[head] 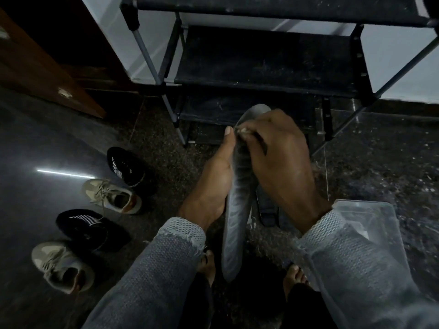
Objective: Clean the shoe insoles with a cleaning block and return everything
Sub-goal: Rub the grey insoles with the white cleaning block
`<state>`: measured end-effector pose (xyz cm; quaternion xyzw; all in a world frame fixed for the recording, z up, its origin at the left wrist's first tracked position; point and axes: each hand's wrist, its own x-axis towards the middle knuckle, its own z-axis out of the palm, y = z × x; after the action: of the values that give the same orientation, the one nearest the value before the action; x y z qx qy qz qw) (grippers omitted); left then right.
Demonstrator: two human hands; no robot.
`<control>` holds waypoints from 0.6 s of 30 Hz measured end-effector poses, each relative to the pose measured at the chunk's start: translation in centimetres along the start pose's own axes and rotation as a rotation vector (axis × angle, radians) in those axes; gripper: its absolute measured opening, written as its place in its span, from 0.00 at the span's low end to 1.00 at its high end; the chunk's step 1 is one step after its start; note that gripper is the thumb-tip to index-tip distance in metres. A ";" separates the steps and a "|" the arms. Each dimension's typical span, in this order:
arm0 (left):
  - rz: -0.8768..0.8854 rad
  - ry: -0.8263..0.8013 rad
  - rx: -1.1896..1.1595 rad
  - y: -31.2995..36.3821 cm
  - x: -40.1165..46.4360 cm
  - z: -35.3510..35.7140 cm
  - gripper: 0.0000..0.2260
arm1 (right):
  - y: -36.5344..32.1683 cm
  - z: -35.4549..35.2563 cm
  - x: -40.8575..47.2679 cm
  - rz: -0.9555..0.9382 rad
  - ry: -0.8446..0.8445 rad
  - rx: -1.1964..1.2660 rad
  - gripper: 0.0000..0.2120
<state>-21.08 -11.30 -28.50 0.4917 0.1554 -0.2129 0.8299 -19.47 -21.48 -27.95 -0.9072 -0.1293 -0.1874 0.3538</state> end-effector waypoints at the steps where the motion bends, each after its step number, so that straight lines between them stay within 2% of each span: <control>1: 0.007 0.003 -0.005 0.1 0.1 0.0 0.25 | -0.2 0.2 -0.1 -0.030 -0.004 -0.002 0.07; 4: 0.017 0.064 0.043 -0.1 0.4 0.0 0.23 | 0.3 0.0 0.3 -0.027 0.016 -0.012 0.06; 8: -0.045 0.017 0.089 -0.8 0.1 -0.1 0.25 | 1.4 -0.8 0.9 0.090 0.051 -0.017 0.06; 14: 0.003 -0.003 0.034 -0.2 0.2 -0.6 0.26 | -0.3 0.4 0.0 -0.026 0.012 0.033 0.07; 18: -0.018 0.012 0.028 -0.3 0.1 -0.4 0.27 | 0.4 0.0 0.5 -0.004 0.003 0.007 0.07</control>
<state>-21.16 -11.07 -29.01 0.5030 0.1621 -0.2197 0.8201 -18.90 -21.67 -28.01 -0.9053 -0.1314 -0.1892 0.3569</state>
